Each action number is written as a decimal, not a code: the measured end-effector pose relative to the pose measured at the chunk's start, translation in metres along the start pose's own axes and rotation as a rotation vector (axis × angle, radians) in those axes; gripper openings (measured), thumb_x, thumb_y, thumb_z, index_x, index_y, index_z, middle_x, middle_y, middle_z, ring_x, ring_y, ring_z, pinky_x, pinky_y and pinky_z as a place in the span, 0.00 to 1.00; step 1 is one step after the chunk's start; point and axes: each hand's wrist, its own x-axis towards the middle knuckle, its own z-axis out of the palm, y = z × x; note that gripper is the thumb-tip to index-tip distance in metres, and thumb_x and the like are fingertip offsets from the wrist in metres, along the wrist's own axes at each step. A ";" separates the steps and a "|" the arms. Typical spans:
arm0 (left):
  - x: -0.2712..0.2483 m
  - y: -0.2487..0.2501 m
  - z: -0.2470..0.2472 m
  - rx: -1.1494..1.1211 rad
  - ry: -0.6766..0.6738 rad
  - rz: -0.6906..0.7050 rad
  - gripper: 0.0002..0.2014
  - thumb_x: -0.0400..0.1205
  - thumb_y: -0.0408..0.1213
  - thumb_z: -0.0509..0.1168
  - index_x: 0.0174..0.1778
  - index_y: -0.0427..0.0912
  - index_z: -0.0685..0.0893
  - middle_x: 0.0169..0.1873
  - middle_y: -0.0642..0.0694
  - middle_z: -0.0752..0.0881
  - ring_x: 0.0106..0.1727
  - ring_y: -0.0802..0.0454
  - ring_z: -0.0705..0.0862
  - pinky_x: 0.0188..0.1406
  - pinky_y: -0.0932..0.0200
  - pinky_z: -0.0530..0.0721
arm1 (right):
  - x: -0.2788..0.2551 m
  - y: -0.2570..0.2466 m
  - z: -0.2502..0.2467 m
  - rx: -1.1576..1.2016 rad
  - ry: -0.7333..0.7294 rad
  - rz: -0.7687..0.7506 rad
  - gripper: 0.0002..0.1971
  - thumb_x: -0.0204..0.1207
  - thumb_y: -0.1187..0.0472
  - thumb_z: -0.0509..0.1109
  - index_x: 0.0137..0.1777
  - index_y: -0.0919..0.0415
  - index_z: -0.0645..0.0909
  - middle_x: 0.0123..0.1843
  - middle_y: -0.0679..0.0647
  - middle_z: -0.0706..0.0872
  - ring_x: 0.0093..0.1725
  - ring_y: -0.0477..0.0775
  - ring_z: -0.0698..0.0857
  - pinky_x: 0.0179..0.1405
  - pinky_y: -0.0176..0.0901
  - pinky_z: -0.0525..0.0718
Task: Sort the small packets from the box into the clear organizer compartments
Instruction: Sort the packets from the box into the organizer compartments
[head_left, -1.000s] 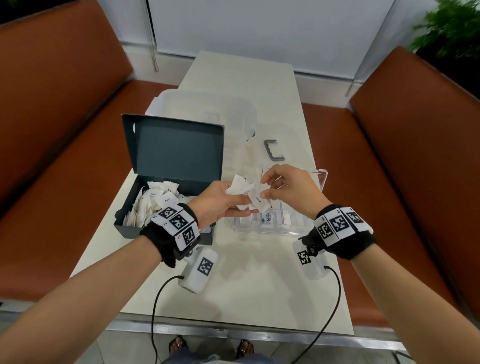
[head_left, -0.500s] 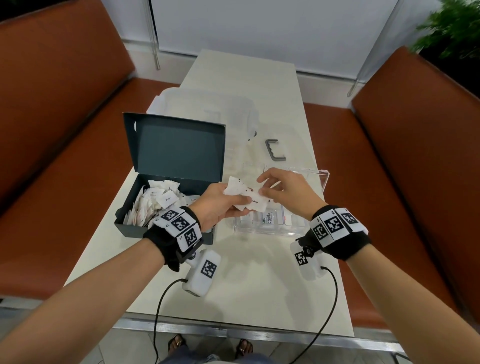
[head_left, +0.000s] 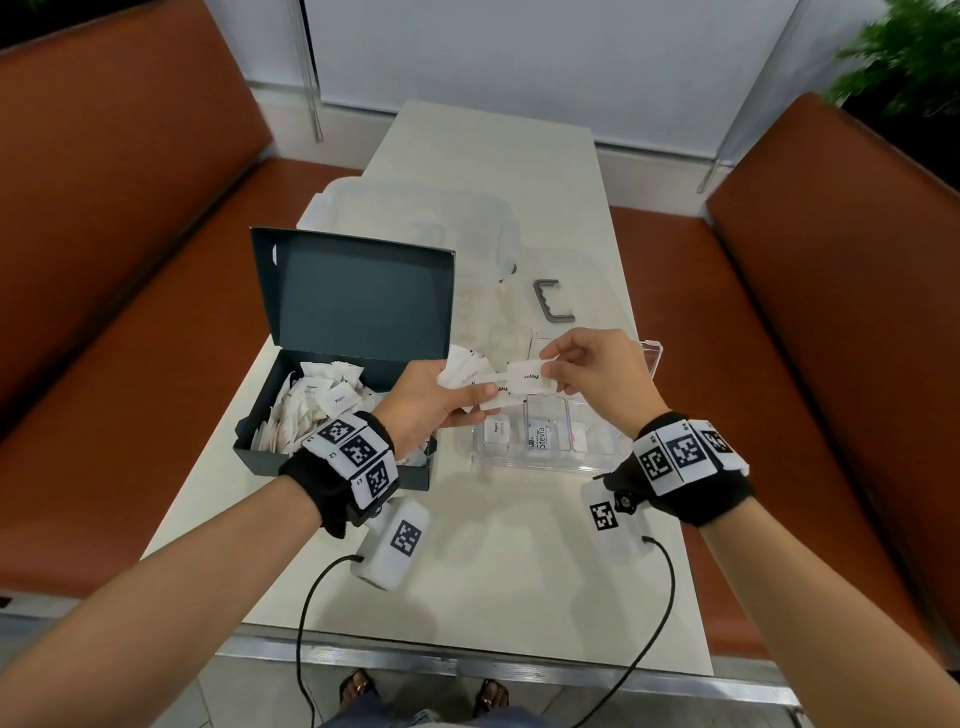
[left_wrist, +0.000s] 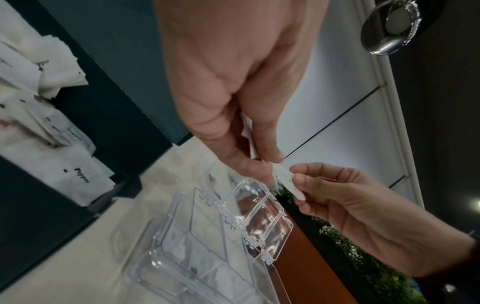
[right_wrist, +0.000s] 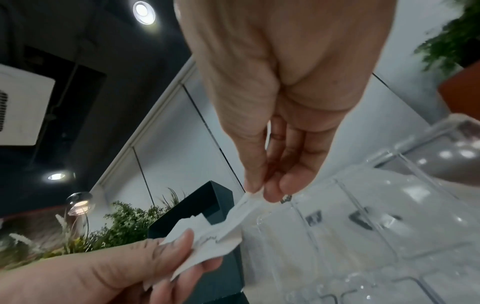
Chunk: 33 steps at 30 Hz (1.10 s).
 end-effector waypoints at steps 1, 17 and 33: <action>0.000 0.000 -0.001 -0.006 -0.012 -0.007 0.16 0.74 0.28 0.75 0.57 0.31 0.85 0.50 0.38 0.91 0.48 0.43 0.92 0.48 0.57 0.90 | 0.001 -0.001 -0.002 -0.030 -0.020 -0.026 0.06 0.71 0.69 0.77 0.42 0.57 0.87 0.30 0.53 0.88 0.25 0.41 0.83 0.31 0.30 0.84; 0.000 0.001 0.001 0.129 -0.059 -0.022 0.13 0.76 0.26 0.74 0.57 0.30 0.85 0.49 0.36 0.90 0.49 0.42 0.91 0.50 0.55 0.90 | 0.001 -0.016 0.015 -0.302 -0.171 -0.130 0.08 0.69 0.59 0.79 0.48 0.55 0.88 0.41 0.47 0.84 0.34 0.37 0.78 0.39 0.25 0.72; 0.003 -0.001 -0.018 0.187 0.021 0.014 0.05 0.77 0.29 0.74 0.46 0.33 0.88 0.43 0.36 0.92 0.42 0.48 0.92 0.38 0.64 0.88 | 0.022 0.005 0.038 -0.230 -0.204 0.415 0.05 0.71 0.69 0.71 0.44 0.70 0.86 0.30 0.59 0.84 0.26 0.50 0.82 0.21 0.34 0.80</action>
